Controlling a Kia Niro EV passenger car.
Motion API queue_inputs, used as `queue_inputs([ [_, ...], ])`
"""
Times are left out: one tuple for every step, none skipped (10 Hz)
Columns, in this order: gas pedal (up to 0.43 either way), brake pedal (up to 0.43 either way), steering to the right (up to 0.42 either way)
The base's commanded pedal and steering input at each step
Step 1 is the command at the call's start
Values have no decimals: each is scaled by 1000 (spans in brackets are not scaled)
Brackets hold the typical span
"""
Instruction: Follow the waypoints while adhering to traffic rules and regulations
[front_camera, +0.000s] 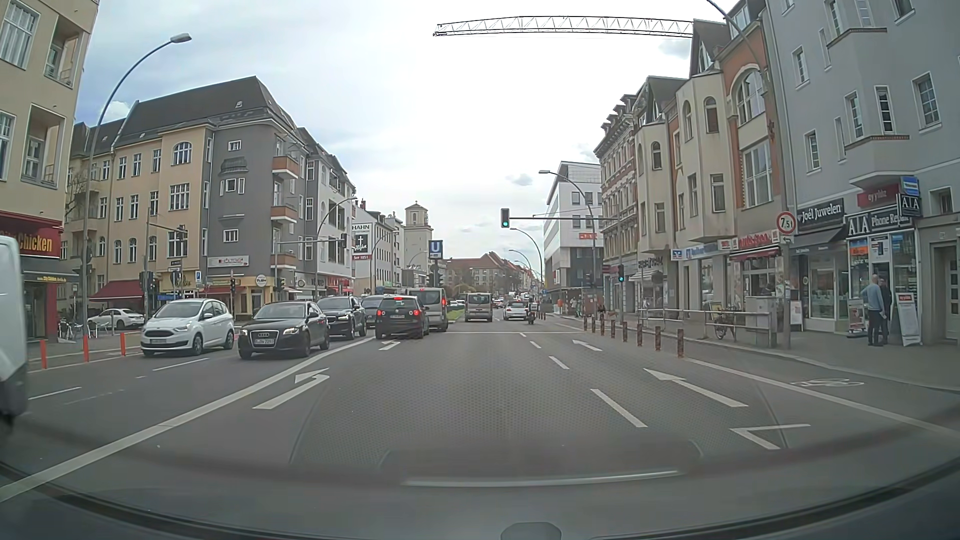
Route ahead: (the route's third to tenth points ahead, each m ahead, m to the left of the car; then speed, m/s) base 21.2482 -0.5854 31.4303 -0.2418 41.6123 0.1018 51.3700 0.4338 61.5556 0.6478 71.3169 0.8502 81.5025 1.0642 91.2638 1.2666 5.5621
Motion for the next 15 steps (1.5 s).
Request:
queue_inputs([
  [0, 0, 2],
  [0, 0, 2],
  [0, 0, 2],
  [0, 0, 2],
  [0, 0, 2],
  [0, 0, 2],
  [8, 0, 2],
  [8, 0, 2],
  [8, 0, 2],
  [8, 0, 2],
  [8, 0, 2],
  [20, 0, 2],
  [20, 0, 2],
  [28, 0, 2],
  [28, 0, 2],
])
